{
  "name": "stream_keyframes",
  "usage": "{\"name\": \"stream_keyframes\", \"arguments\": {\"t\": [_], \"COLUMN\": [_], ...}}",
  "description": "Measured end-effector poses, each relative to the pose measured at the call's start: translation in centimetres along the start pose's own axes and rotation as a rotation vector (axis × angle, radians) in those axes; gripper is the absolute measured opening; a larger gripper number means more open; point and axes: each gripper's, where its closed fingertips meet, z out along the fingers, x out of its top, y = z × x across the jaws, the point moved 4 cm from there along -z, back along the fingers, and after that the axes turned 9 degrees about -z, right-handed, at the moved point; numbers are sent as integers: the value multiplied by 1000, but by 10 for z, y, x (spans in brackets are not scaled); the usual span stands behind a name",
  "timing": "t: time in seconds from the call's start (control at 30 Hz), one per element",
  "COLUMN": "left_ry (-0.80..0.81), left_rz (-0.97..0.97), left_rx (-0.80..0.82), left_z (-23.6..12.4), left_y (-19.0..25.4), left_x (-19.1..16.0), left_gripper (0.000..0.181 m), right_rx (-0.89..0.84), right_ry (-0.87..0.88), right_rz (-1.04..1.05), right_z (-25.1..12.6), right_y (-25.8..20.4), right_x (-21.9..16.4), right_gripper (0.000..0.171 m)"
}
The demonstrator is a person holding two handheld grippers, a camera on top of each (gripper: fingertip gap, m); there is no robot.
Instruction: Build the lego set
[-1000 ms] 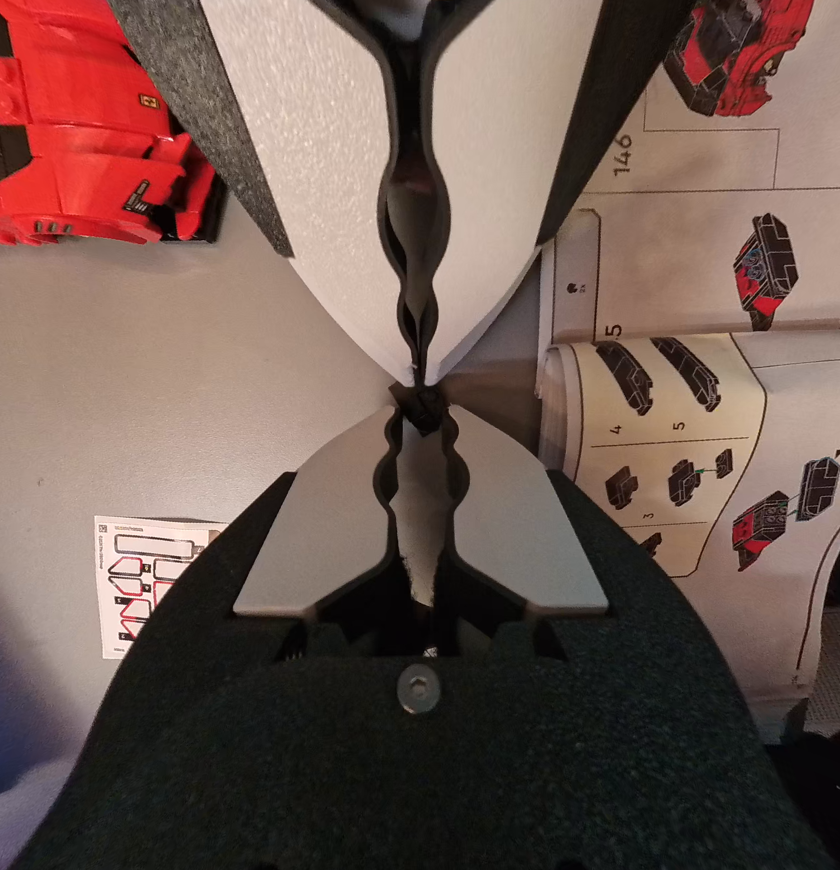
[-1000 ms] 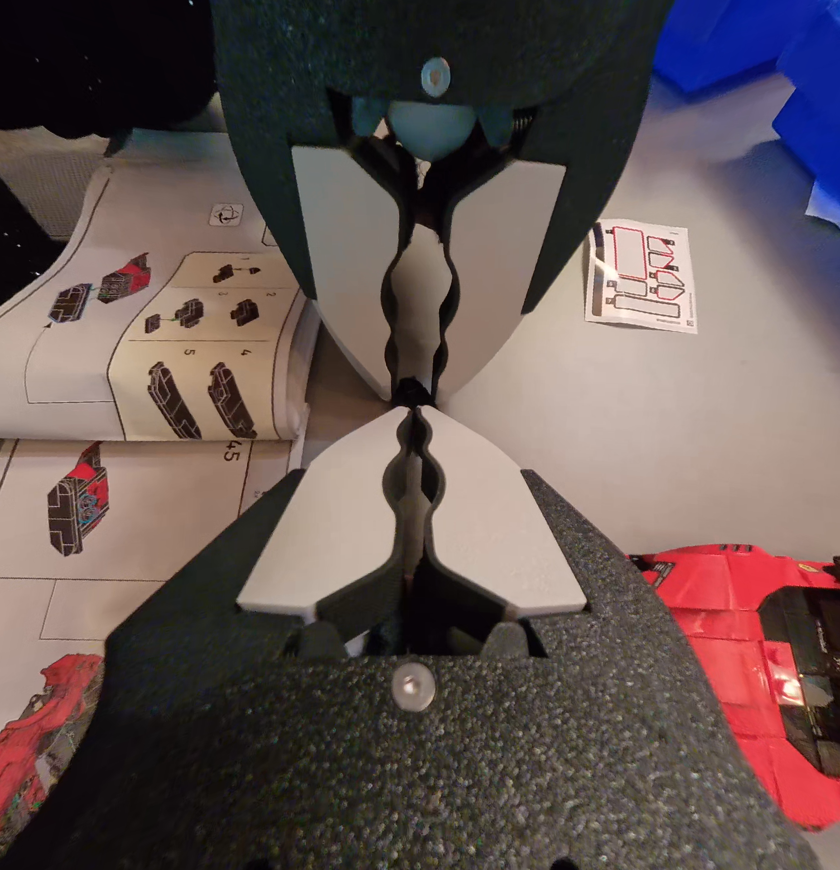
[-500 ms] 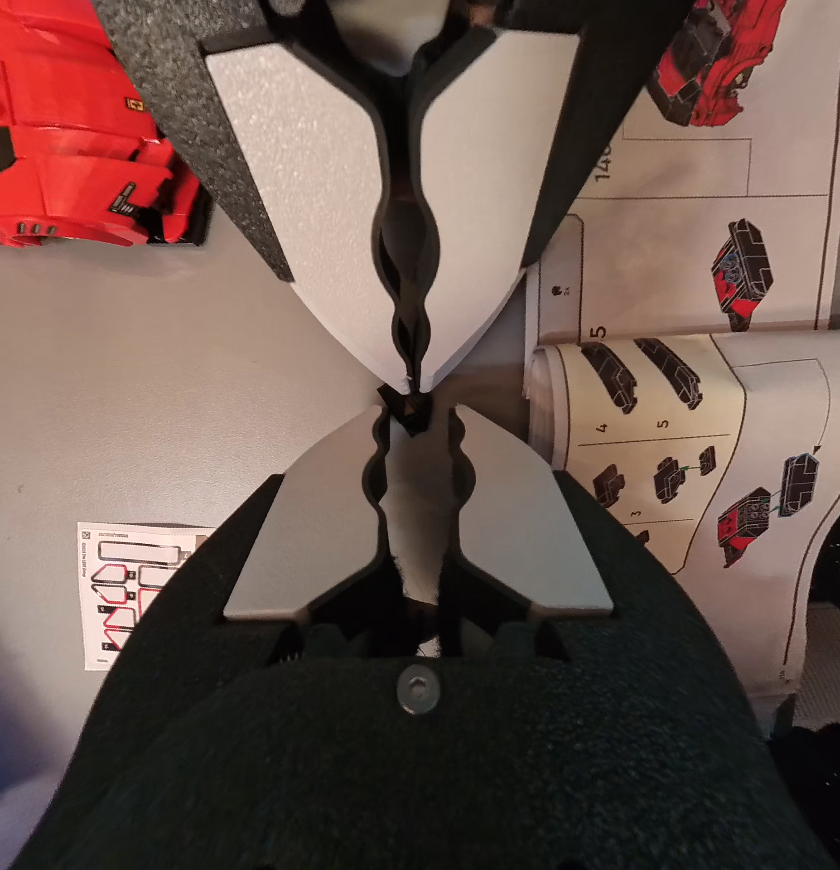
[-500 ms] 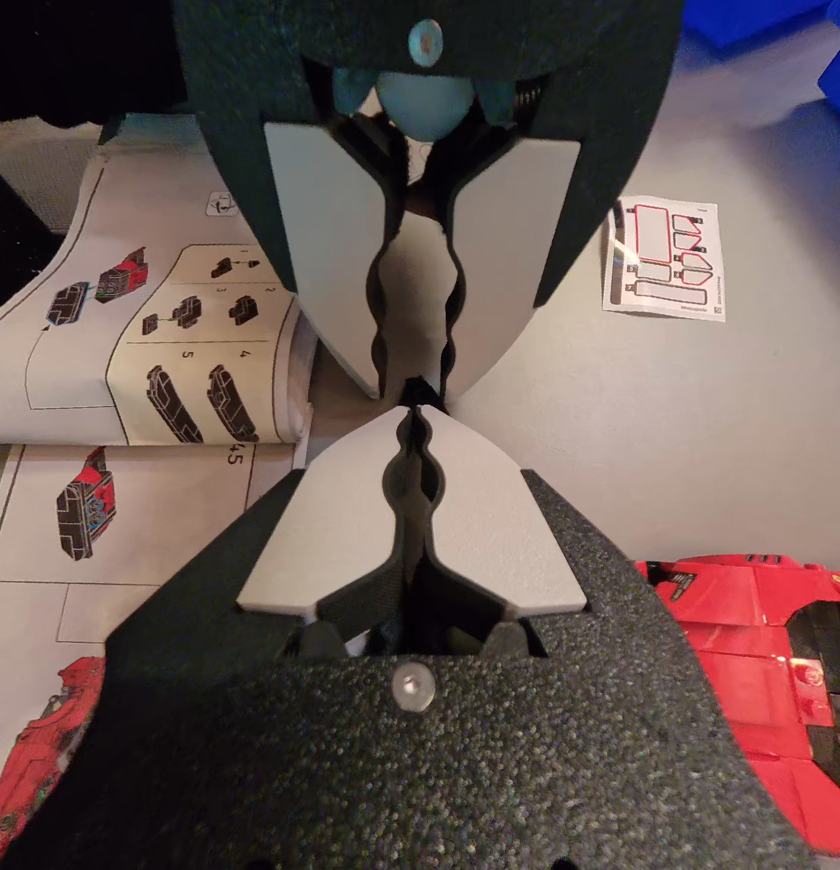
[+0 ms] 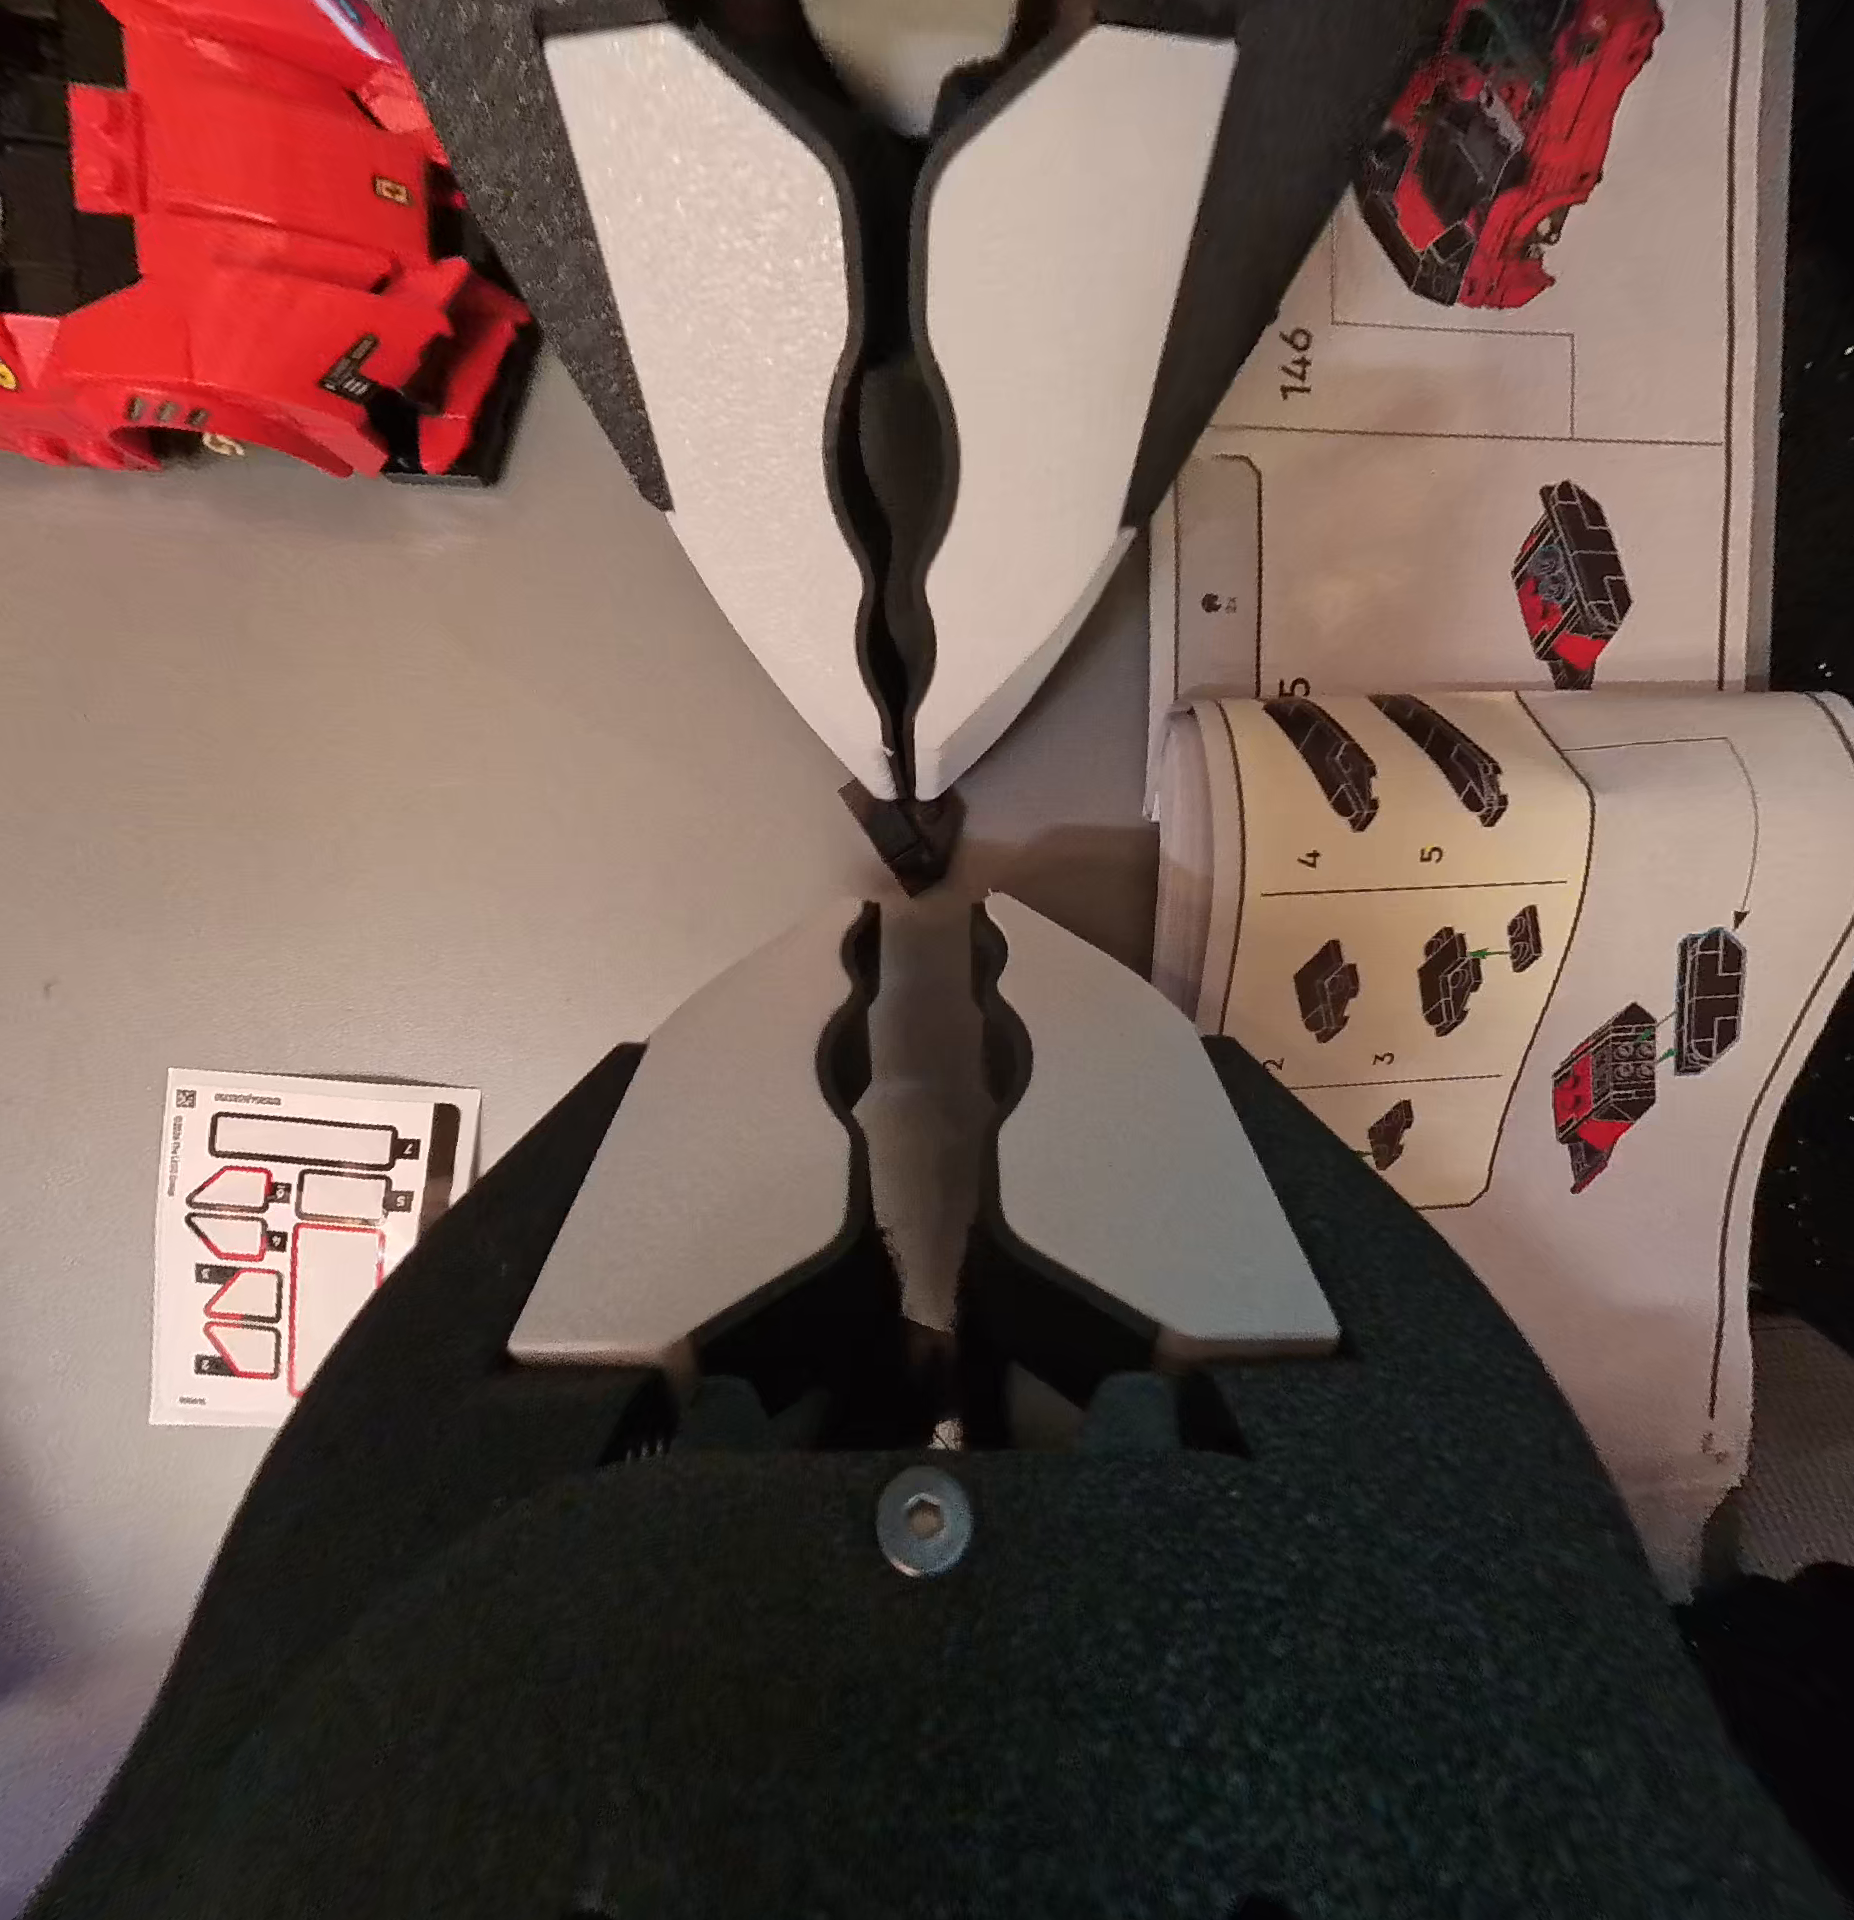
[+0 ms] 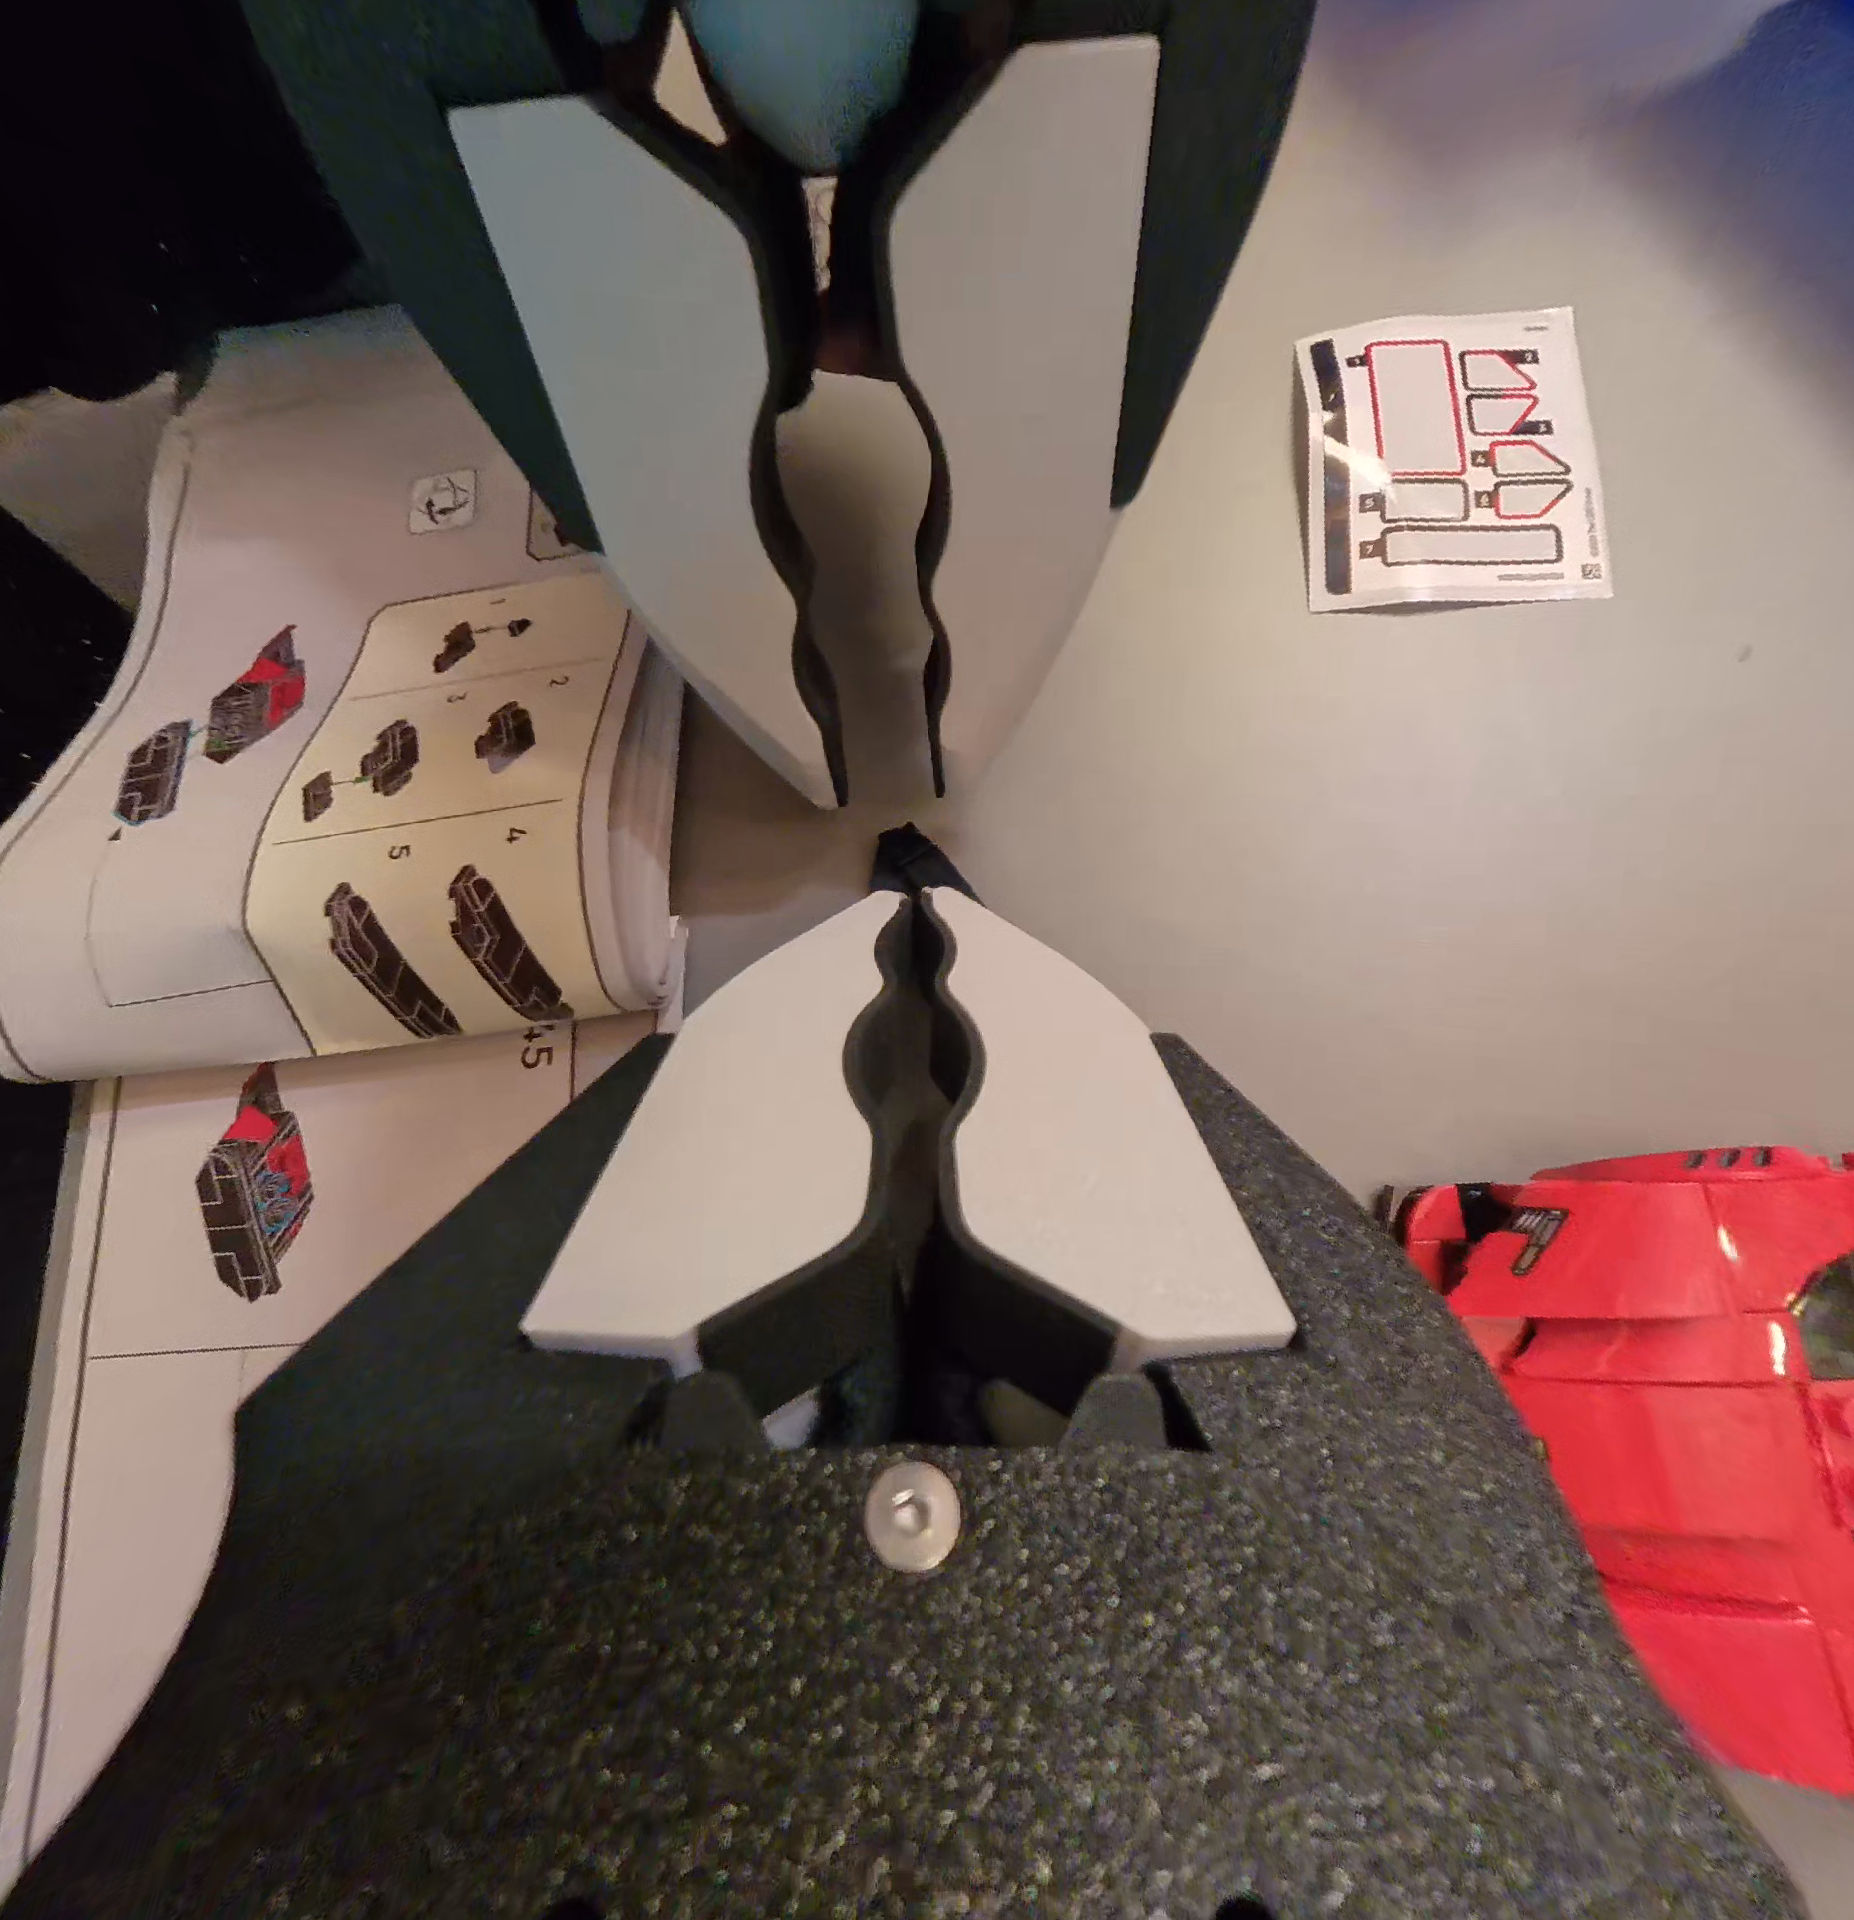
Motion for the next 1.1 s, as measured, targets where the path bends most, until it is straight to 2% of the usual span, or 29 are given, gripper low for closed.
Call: {"name": "stream_keyframes", "arguments": {"t": [0.13, 0.27, 0.4, 0.53, 0.57, 0.77, 0.87, 0.93, 1.1], "left_ry": [-17, -12, -5, 7, 12, 62, 98, 108, 143], "left_rz": [8, 8, 13, 16, 20, 16, 4, -5, -9], "left_rx": [-9, -11, 0, 1, 1, 21, 22, 21, -18], "left_z": [4, 4, 2, 0, 1, 5, 5, 4, 4], "left_y": [1, 1, 0, -1, 0, -1, -2, -3, -2], "left_x": [-1, -1, -1, -1, -1, 6, 9, 9, 10], "left_gripper": [15, 14, 14, 14, 14, 10, 5, 3, 0], "right_rx": [-79, -85, -22, -83, -93, -55, -49, -67, -24], "right_ry": [-89, -119, -40, -6, -13, -81, -81, -53, -25], "right_rz": [-71, -36, 10, 6, -4, -144, -146, -148, -173], "right_z": [1, 1, -1, -20, -24, -18, -11, -11, -5], "right_y": [-5, -5, -8, 0, 2, -1, 2, 5, -1], "right_x": [2, 3, 7, 5, 3, -4, -5, -2, 5], "right_gripper": [1, 0, 0, 0, 11, 17, 12, 0, 0]}}
